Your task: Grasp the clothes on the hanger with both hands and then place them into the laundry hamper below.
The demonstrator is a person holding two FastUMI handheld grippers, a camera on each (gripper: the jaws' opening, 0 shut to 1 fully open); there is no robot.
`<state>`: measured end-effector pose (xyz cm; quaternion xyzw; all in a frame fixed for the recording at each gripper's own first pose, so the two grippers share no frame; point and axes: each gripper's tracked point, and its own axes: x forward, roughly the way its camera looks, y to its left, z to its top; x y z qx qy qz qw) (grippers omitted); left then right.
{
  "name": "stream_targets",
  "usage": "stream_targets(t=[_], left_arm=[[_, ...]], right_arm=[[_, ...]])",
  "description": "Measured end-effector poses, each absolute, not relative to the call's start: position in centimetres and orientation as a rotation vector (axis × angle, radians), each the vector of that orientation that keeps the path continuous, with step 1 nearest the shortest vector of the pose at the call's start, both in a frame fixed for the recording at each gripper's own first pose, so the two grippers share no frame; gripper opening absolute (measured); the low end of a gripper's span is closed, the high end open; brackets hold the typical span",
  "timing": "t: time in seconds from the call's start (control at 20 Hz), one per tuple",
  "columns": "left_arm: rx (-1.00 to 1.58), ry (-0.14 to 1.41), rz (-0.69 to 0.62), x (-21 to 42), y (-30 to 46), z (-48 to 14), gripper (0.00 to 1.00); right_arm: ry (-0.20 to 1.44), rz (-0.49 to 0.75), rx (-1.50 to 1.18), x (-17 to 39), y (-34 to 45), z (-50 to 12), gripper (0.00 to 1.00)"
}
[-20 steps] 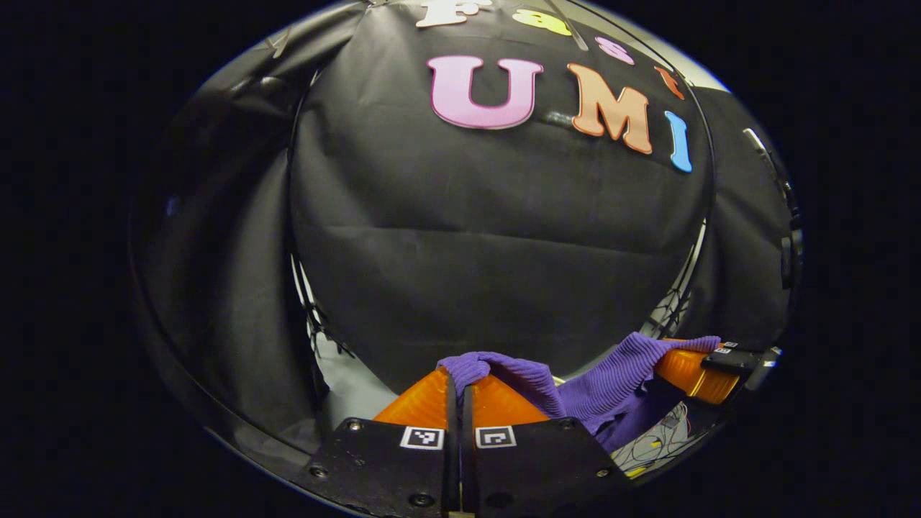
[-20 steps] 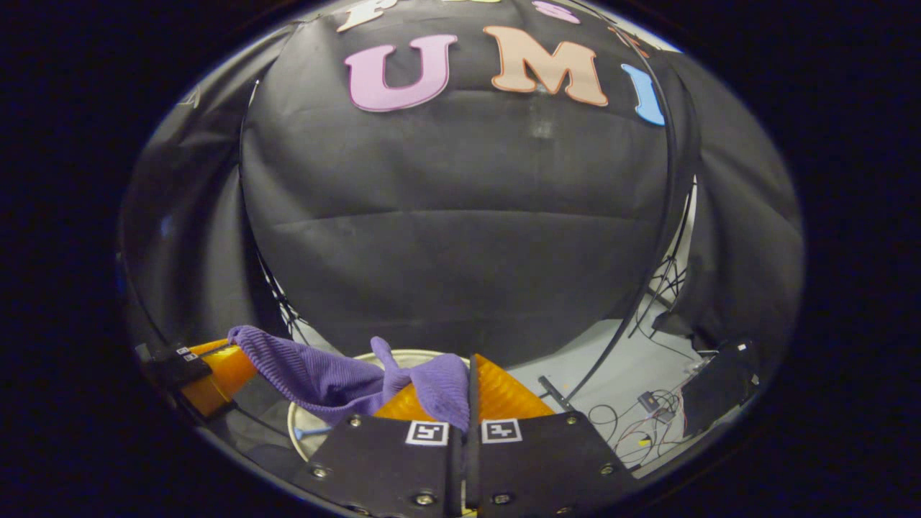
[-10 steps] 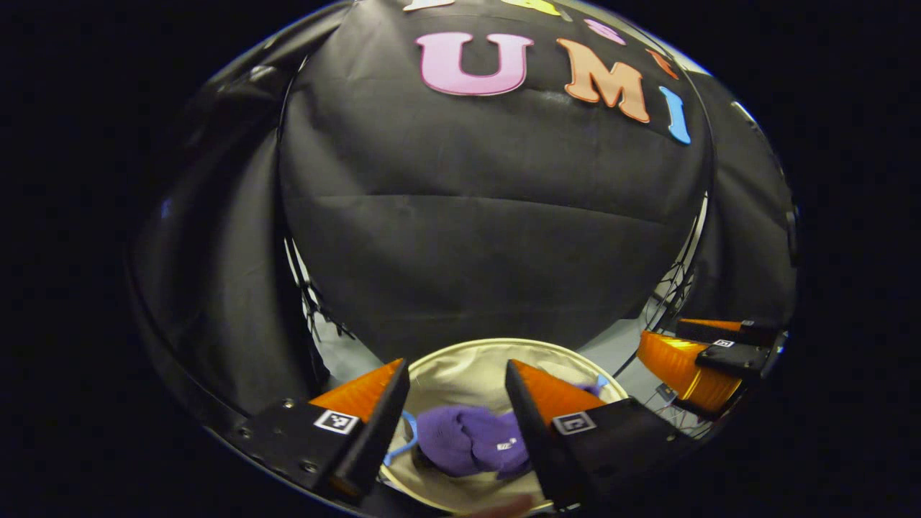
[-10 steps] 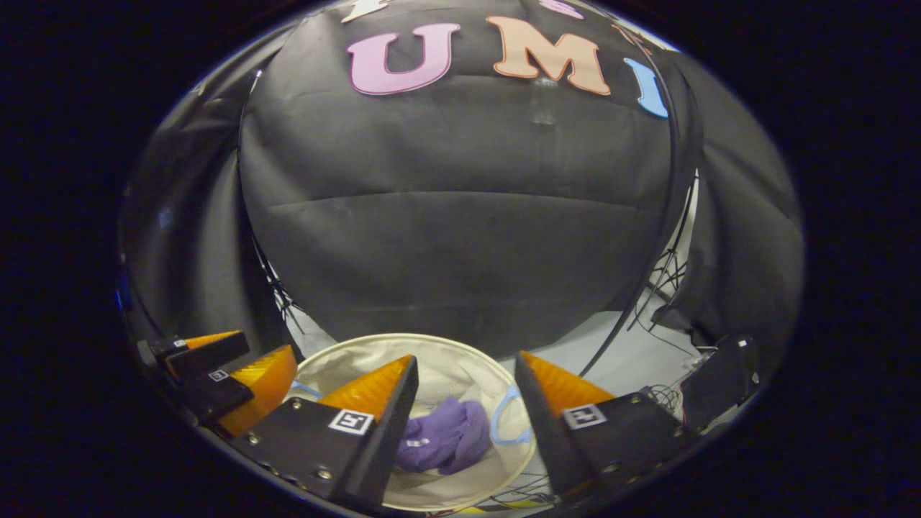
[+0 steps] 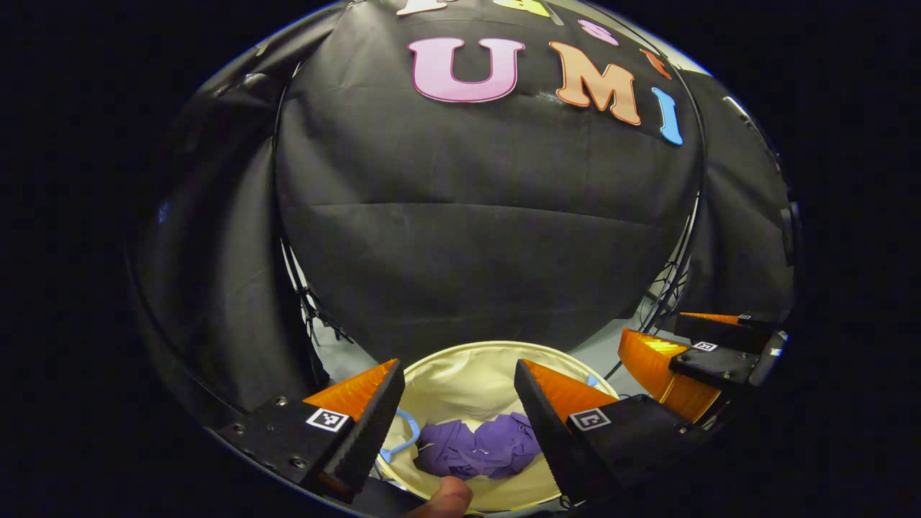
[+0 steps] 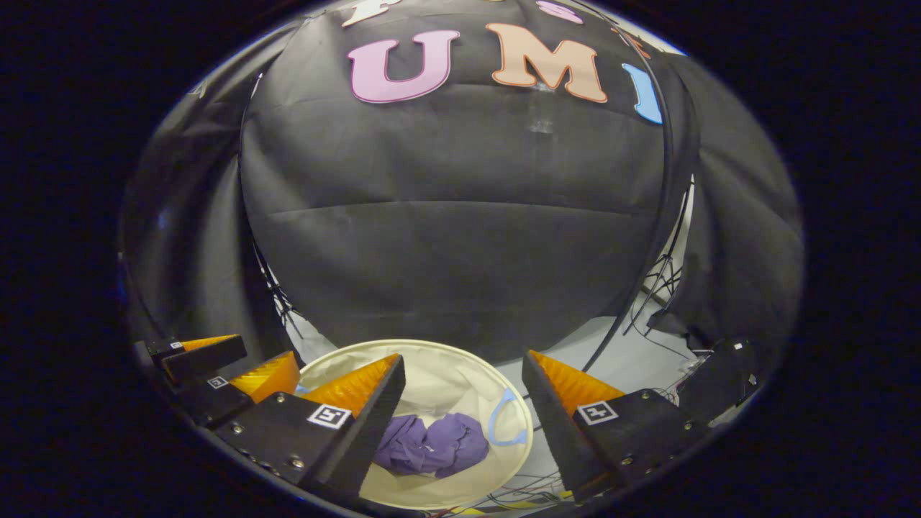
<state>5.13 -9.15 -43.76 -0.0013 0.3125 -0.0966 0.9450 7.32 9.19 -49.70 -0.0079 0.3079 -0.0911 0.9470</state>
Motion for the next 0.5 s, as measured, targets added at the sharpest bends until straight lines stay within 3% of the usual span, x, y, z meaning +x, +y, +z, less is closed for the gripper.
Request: stream_targets(t=[0.5], left_arm=[[0.020,0.568,-0.195,5.8,-8.0,-38.4,0.95]], right_arm=[[0.576,-0.176,-0.023,7.8,9.8,-45.9,0.98]])
